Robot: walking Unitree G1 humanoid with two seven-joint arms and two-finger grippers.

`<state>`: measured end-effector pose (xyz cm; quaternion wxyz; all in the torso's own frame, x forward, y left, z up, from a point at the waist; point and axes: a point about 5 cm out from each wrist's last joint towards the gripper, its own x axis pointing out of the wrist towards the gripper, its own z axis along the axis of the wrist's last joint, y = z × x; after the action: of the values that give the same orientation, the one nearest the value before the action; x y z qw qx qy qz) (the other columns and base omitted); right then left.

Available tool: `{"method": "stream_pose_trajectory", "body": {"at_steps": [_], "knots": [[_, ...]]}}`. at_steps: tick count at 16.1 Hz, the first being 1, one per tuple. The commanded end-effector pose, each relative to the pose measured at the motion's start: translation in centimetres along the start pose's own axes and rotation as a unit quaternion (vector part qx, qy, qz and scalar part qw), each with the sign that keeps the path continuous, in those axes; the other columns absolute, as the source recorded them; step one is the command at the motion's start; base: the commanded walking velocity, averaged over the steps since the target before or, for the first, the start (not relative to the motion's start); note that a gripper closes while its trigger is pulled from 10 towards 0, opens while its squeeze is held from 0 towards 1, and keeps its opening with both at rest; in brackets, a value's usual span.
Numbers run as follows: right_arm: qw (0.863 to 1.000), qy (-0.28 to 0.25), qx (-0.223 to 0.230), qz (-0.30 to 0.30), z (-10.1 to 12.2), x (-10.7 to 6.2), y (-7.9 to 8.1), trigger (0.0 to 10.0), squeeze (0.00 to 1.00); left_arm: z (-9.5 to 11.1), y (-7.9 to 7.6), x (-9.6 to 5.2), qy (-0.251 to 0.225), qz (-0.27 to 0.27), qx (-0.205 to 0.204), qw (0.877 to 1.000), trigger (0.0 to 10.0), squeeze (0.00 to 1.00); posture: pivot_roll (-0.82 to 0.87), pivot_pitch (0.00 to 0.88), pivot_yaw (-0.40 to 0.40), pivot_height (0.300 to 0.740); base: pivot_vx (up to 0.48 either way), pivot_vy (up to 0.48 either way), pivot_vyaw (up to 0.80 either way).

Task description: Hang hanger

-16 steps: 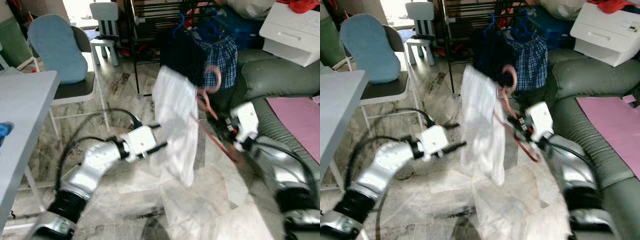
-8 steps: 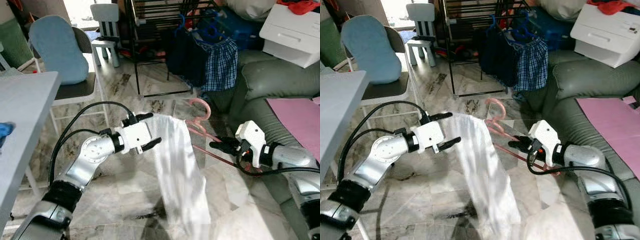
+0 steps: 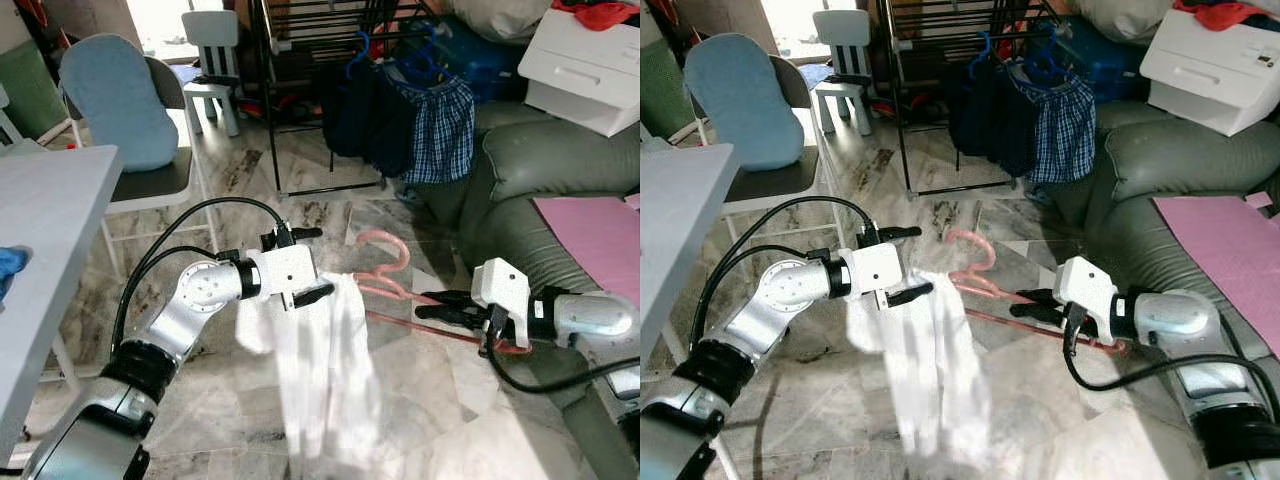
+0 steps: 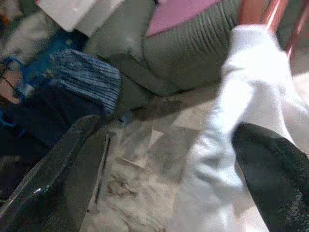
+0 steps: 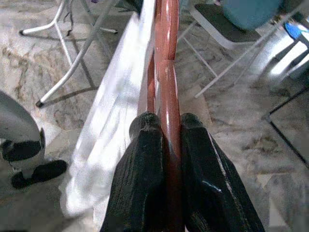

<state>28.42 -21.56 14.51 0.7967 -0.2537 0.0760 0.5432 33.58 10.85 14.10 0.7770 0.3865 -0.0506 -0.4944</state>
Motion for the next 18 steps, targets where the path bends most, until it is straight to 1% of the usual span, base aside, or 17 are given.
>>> {"method": "stream_pose_trajectory", "body": {"at_steps": [1,2,3,4,5,6,8,12,18], "knots": [[0.999,-0.018,-0.048,0.011,1.7,-0.1,-0.4,10.0,0.00,0.1,0.5,0.0,0.002,-0.010,0.008,1.000,10.0,1.00,-0.18,0.000,0.058,0.740,0.000,0.000,0.00],[0.998,-0.024,-0.065,0.006,2.3,0.0,-0.7,10.0,0.00,-0.4,0.7,-0.1,0.014,-0.014,0.003,1.000,10.0,1.00,-0.18,0.000,0.059,0.740,0.000,0.000,0.00],[0.996,-0.021,-0.092,0.000,2.7,0.0,-1.0,10.0,0.00,-0.9,0.8,-0.2,0.021,-0.029,-0.012,0.999,9.1,0.93,-0.18,0.000,0.061,0.740,0.000,0.000,0.00],[0.993,-0.013,-0.117,-0.009,2.9,-0.1,-1.3,10.0,0.00,-1.0,0.9,-0.3,0.018,-0.044,-0.032,0.998,2.2,0.00,-0.19,0.000,0.062,0.740,0.000,0.000,0.00],[0.991,-0.015,-0.131,-0.021,3.1,-0.1,-1.6,10.0,0.00,-1.1,1.0,-0.4,0.016,-0.050,-0.040,0.998,0.0,0.00,-0.19,0.000,0.063,0.740,0.000,0.000,0.00],[0.990,-0.018,-0.138,-0.032,3.3,-0.2,-1.8,10.0,0.00,-1.3,1.0,-0.5,0.023,-0.057,-0.042,0.997,0.0,0.00,-0.19,0.000,0.063,0.740,0.000,0.000,0.00],[0.989,-0.019,-0.143,-0.036,3.4,-0.4,-2.1,10.0,0.00,-1.8,1.2,-0.7,0.038,-0.065,-0.044,0.996,0.0,0.00,-0.19,0.000,0.067,0.740,0.000,0.000,0.00],[0.988,-0.013,-0.152,-0.030,3.1,-0.5,-1.8,10.0,0.00,-2.4,1.7,-1.0,0.051,-0.070,-0.050,0.995,0.0,0.00,-0.19,0.000,0.071,0.740,0.000,0.000,0.00],[0.987,-0.012,-0.155,-0.027,2.8,-0.3,-1.7,10.0,0.00,-2.9,1.4,-1.1,0.058,-0.082,-0.062,0.993,0.0,0.00,-0.19,0.000,0.066,0.740,0.000,0.000,0.00]]}}
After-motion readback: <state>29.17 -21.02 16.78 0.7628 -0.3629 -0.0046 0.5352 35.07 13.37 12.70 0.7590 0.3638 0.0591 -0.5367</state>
